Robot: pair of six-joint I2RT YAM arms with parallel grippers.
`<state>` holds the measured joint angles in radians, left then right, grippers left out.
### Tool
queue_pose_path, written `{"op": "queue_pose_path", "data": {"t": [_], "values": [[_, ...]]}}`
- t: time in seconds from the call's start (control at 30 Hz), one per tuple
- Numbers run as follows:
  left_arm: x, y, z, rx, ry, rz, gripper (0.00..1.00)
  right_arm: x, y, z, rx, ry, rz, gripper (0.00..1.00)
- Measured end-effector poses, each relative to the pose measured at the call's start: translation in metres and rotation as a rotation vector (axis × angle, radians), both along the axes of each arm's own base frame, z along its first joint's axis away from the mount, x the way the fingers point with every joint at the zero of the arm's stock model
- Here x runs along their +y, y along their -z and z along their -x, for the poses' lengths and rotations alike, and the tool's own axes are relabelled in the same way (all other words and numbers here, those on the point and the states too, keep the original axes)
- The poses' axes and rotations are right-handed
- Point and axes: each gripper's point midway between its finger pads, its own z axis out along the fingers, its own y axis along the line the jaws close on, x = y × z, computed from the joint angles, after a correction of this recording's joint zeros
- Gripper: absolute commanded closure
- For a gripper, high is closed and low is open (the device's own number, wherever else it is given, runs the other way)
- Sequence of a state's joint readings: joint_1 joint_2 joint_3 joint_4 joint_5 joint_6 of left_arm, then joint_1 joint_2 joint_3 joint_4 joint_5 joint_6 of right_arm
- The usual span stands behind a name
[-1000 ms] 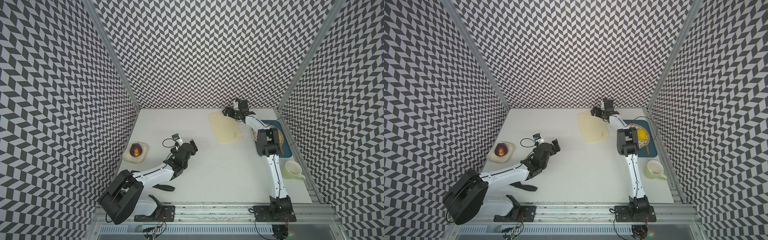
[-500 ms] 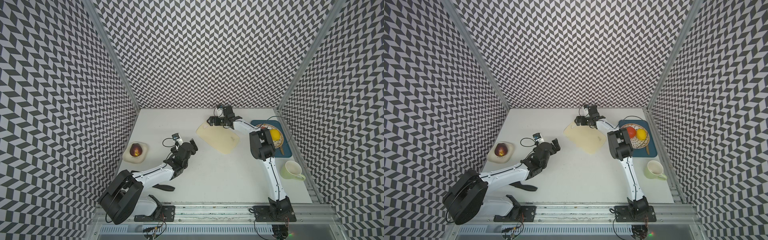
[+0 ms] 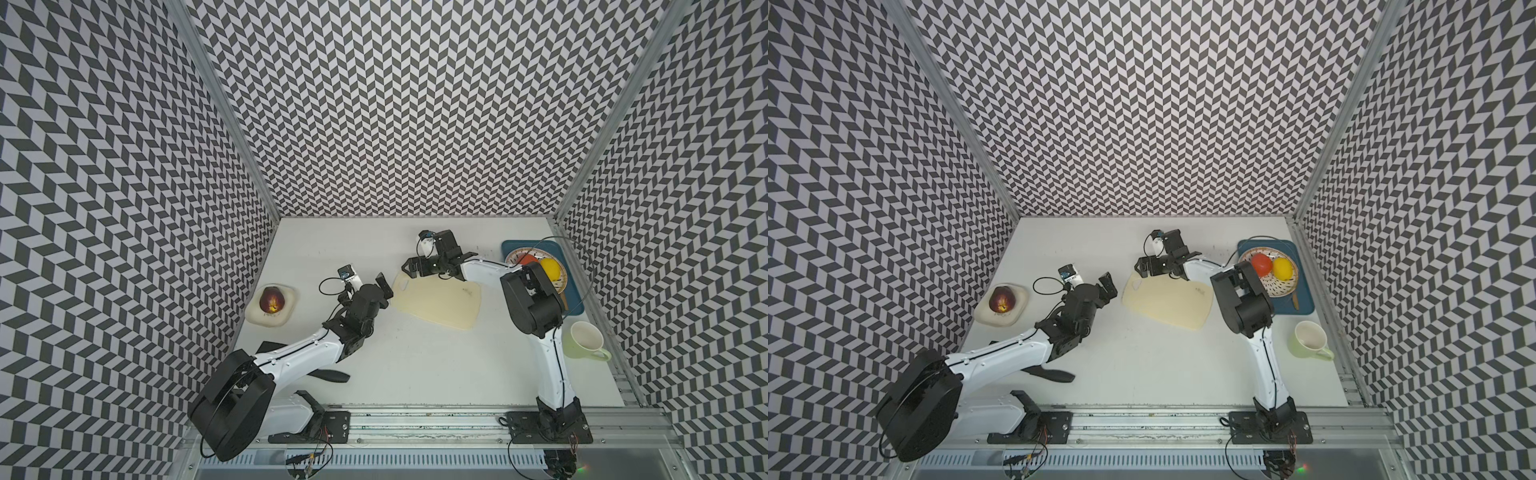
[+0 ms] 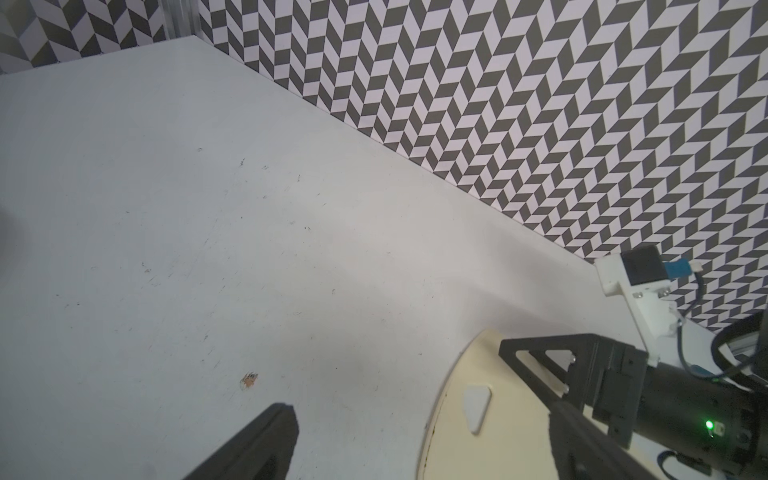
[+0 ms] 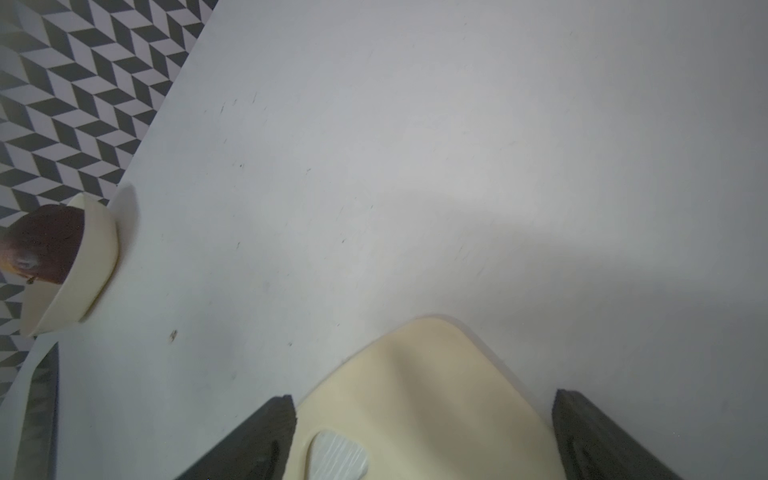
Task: Align the knife with the edge of the cutting board
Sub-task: Adjust the work surface at the center of the board.
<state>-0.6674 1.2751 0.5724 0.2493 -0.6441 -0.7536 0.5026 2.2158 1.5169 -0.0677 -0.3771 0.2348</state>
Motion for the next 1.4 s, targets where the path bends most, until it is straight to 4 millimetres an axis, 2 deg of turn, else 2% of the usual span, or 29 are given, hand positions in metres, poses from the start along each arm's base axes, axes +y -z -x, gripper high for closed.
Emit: {"op": "queue_pose_path", "data": {"t": [0.1, 0.17, 0.3, 0.43, 0.57, 0.73, 0.87, 1.1, 1.2, 1.4], "values": [[0.001, -0.001, 0.001, -0.004, -0.002, 0.003, 0.0, -0.006, -0.002, 0.023, 0.026, -0.008, 0.008, 0.0], [0.002, -0.001, 0.002, -0.004, -0.002, 0.003, 0.0, -0.018, -0.005, 0.035, 0.052, 0.045, 0.023, 0.0], [0.004, 0.0, 0.005, -0.004, -0.002, 0.005, 0.0, -0.054, -0.027, 0.054, 0.044, 0.201, 0.046, 0.0], [0.003, 0.0, 0.006, -0.007, 0.003, 0.01, 0.0, -0.096, -0.046, 0.088, 0.017, 0.337, 0.034, 0.0], [-0.001, -0.001, 0.008, -0.011, 0.02, 0.016, 0.0, -0.138, -0.036, 0.13, 0.036, 0.446, 0.071, 0.0], [-0.007, -0.003, 0.009, -0.015, 0.04, 0.026, 0.0, -0.172, -0.032, 0.167, 0.044, 0.537, 0.09, 0.0], [-0.009, -0.003, 0.01, -0.015, 0.049, 0.028, 0.0, -0.182, -0.032, 0.185, 0.051, 0.561, 0.058, 0.0], [-0.01, -0.002, 0.01, -0.013, 0.053, 0.028, 0.0, -0.189, 0.011, 0.219, 0.167, 0.536, 0.083, 0.0], [-0.01, -0.001, 0.01, -0.011, 0.053, 0.026, 0.0, -0.181, 0.011, 0.217, 0.163, 0.512, 0.041, 0.0], [-0.01, 0.001, 0.009, -0.005, 0.053, 0.02, 0.0, -0.157, 0.008, 0.2, 0.15, 0.463, -0.02, 0.0]]}}
